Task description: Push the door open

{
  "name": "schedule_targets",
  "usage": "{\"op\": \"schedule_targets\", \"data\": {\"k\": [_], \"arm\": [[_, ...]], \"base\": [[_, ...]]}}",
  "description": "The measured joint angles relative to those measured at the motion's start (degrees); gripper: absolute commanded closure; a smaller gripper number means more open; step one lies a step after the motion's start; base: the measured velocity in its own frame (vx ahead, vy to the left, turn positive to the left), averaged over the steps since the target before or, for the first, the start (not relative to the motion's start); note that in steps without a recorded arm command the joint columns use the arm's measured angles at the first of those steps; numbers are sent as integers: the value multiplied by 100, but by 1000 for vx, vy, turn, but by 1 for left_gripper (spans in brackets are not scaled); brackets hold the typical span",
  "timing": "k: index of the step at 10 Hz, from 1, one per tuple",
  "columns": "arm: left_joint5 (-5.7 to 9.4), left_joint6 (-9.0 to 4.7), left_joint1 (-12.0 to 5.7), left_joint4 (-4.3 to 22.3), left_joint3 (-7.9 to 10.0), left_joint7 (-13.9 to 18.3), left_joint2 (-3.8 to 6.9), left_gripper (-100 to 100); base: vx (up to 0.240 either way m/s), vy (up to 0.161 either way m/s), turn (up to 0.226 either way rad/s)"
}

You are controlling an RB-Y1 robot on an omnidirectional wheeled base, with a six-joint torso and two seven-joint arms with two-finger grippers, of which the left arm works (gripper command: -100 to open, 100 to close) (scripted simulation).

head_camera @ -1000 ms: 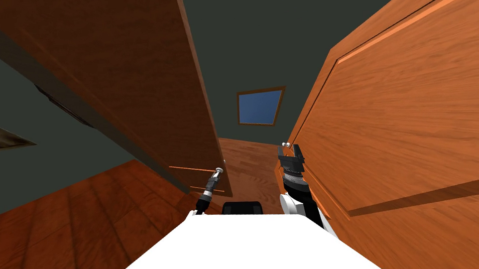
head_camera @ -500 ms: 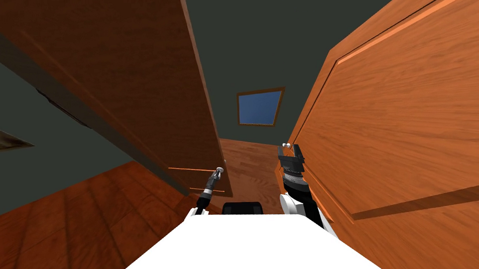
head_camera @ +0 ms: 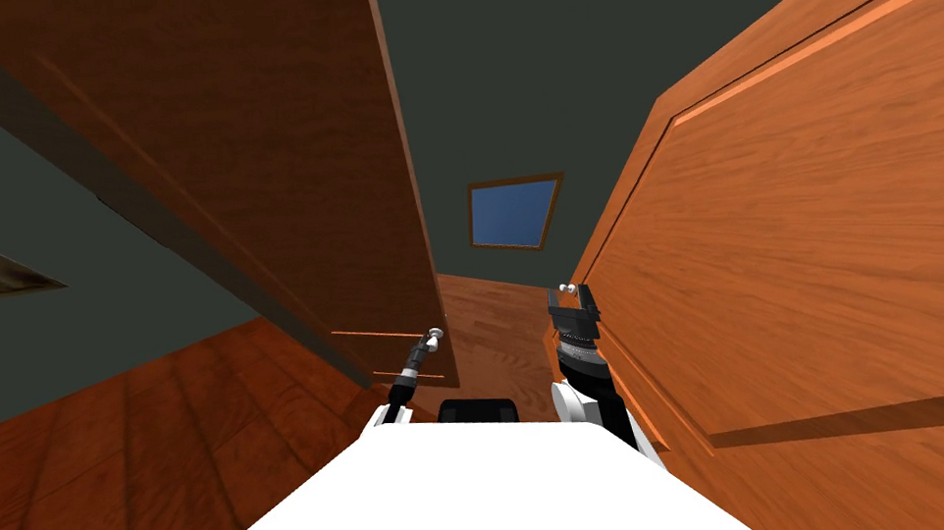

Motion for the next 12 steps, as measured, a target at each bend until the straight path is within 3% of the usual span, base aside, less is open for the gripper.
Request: {"op": "schedule_targets", "data": {"k": [4,8,12], "arm": [[285,27,-60,53,-168,486,34,-100],[732,39,-189,206,-406,1133,64,-100],[1070,60,-280,297,-590,1687,85,-100]], "base": [[-43,22,-23],[-48,27,-24],[-44,21,-23]]}}
